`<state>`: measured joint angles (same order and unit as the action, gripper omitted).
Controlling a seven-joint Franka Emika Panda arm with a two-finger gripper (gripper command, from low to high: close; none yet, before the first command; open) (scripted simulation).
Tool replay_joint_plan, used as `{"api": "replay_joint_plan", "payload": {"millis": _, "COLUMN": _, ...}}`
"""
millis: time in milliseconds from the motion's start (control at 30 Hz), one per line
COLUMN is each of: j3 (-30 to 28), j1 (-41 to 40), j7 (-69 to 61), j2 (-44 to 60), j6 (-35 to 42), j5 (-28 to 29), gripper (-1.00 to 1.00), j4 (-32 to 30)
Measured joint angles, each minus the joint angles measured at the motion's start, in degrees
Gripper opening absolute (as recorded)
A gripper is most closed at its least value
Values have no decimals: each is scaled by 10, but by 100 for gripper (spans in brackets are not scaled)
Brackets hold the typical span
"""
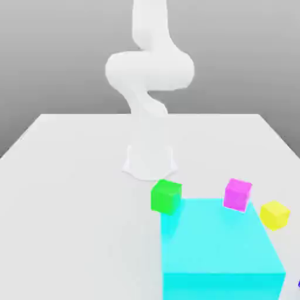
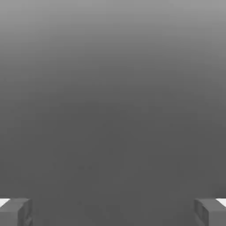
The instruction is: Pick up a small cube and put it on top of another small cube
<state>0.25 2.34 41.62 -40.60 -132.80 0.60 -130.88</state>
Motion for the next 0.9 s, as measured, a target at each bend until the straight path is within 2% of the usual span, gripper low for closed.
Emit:
{"api": "replay_joint_plan", "payload": {"millis": 400, "j3": 21, "j1": 100, "j7": -213, "j2": 253, "j6": -49, "j5": 16, "gripper": 0, "j4": 44}}
{"api": "replay_joint_plan", "payload": {"millis": 900, "j3": 83, "j1": 188, "j7": -464, "j2": 566, "j6": -109, "j5": 52, "gripper": 0, "j4": 98}}
